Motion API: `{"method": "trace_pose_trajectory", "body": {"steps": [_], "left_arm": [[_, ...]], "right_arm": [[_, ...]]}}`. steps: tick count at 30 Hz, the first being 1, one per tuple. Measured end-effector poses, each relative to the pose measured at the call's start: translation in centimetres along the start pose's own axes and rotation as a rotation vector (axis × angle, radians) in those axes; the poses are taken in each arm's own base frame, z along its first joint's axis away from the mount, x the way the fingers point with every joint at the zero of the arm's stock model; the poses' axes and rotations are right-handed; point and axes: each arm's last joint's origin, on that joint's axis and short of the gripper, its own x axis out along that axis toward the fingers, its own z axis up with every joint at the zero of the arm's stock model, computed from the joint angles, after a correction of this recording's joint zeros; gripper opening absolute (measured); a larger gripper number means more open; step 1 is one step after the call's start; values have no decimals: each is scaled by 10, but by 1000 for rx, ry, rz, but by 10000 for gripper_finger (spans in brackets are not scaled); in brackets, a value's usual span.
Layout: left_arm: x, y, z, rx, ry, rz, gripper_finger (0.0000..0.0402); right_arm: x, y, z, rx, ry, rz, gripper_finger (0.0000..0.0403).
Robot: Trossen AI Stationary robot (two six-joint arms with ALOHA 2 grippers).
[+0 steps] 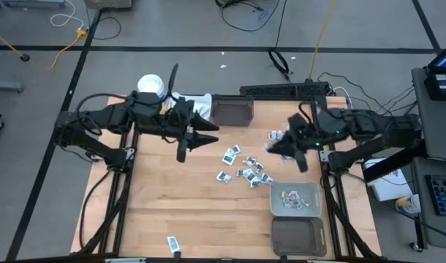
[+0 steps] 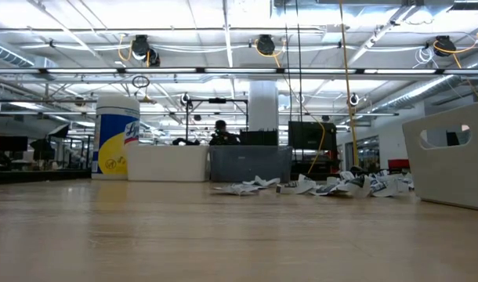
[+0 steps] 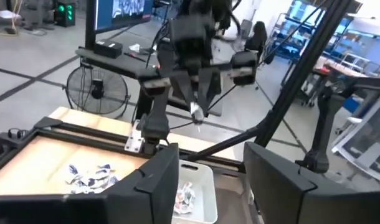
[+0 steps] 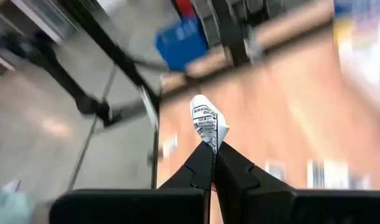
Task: Pick & Place First Aid Supplies
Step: Put the orange ointment pack into the gray bin
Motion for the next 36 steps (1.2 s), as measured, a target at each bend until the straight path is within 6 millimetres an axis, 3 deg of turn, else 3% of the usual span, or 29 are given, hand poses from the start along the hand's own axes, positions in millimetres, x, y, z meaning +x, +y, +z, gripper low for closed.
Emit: {"method": "trace_pose_trajectory", "body": {"steps": [10, 16, 20, 25, 36], "left_arm": [[-5, -1, 2, -47, -8, -2, 178], [-5, -1, 2, -48, -10, -3, 164], [-5, -1, 2, -64, -11, -4, 161], [-5, -1, 2, -78, -11, -3, 165], [-5, -1, 2, -78, -10, -5, 166]], "right_arm": [[-15, 3, -57, 426, 523, -196, 0], [-15, 13, -77, 563, 609, -347, 0], [-4, 16, -95, 560, 624, -513, 0], [20, 2, -130, 592, 611, -681, 0], [71, -42, -214, 758, 631, -660, 0]]}}
